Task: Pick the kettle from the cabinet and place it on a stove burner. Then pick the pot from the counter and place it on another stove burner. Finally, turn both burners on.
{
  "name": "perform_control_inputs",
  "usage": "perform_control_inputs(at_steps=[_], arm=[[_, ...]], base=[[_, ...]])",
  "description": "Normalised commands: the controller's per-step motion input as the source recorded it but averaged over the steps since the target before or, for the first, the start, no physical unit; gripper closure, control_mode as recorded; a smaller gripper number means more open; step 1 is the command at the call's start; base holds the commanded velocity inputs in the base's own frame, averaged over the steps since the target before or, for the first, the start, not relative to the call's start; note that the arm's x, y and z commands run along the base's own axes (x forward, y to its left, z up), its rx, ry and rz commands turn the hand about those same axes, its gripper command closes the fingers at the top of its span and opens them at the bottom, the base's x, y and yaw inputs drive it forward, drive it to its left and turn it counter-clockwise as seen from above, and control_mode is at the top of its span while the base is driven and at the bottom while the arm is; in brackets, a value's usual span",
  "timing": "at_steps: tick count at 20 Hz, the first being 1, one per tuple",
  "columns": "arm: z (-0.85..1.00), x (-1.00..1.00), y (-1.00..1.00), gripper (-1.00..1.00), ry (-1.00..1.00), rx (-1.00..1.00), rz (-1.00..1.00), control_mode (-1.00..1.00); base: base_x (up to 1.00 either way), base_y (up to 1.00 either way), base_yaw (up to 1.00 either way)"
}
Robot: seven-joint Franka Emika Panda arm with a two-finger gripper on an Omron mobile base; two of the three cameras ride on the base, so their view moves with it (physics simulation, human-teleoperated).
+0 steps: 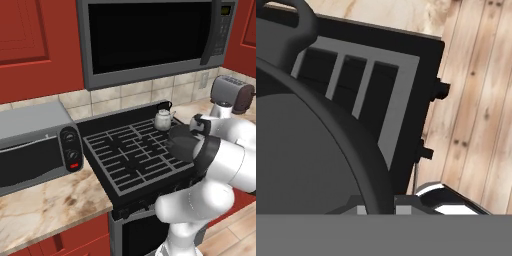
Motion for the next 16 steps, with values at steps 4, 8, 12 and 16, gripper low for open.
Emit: perform_control_inputs(at_steps=[4,8,12,16], arm=[[-0.06,0.06,-0.02,1.0,0.0,0.0,0.0,-1.0],[-0.06,0.05,-0.01,1.0,0.0,0.0,0.0,-1.0],[-0.05,0.06,-0.01,1.0,0.0,0.0,0.0,-1.0],[-0.06,0.07,-0.01,1.0,0.0,0.0,0.0,-1.0]], base=[[0.0,0.0,0.0],[0.0,0.0,0.0],[0.0,0.0,0.0],[0.0,0.0,0.0]])
